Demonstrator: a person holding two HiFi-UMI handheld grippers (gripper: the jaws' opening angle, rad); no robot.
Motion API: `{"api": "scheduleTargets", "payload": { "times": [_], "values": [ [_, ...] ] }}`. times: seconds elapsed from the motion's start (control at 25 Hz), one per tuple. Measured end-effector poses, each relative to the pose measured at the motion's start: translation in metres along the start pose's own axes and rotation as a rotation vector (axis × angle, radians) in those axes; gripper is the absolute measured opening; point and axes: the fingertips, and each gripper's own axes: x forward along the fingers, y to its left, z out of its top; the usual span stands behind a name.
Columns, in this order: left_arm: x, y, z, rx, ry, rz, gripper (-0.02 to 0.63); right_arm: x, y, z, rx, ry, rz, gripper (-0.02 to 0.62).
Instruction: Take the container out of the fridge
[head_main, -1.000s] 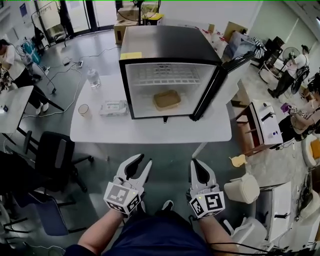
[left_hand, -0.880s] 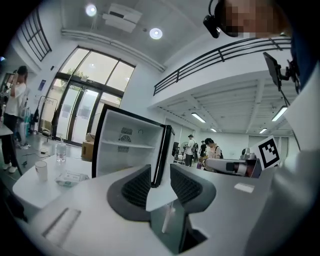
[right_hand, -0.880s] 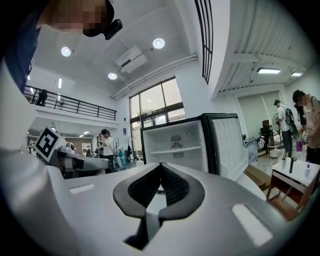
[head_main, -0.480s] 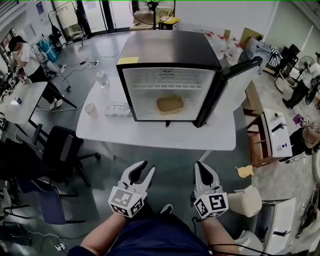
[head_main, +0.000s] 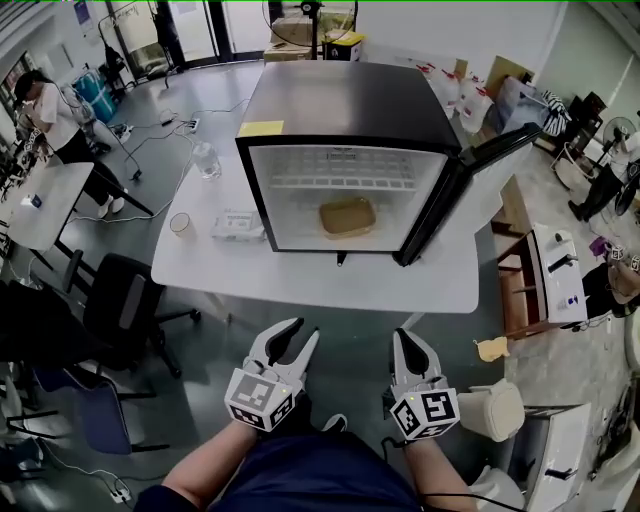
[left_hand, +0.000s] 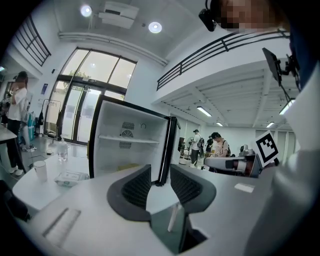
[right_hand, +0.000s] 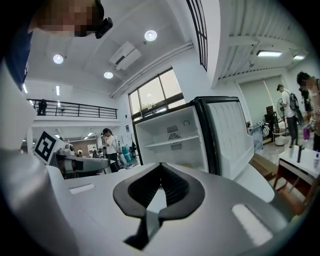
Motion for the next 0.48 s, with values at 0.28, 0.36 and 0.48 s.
{"api": "scheduleTargets", "payload": {
  "times": [0.28,0.36,0.48],
  "values": [
    [0.041,0.043,0.020,0.009,-0.013,-0.072,0.121,0.046,-0.007,0.005,-0.009,0.007,-0.081,0.007],
    [0.051,0.057,0.026,0.009,-0.016,-0.090,0.121,0.060,-0.006,0.007,-0.006,0.009,-0.099,0.006],
    [0.064,0.077,0.032,0.007,-0.014,-0.117,0.121,0.082,-0.002,0.009,-0.008,0.016,-0.119,0.007]
  ]
}}
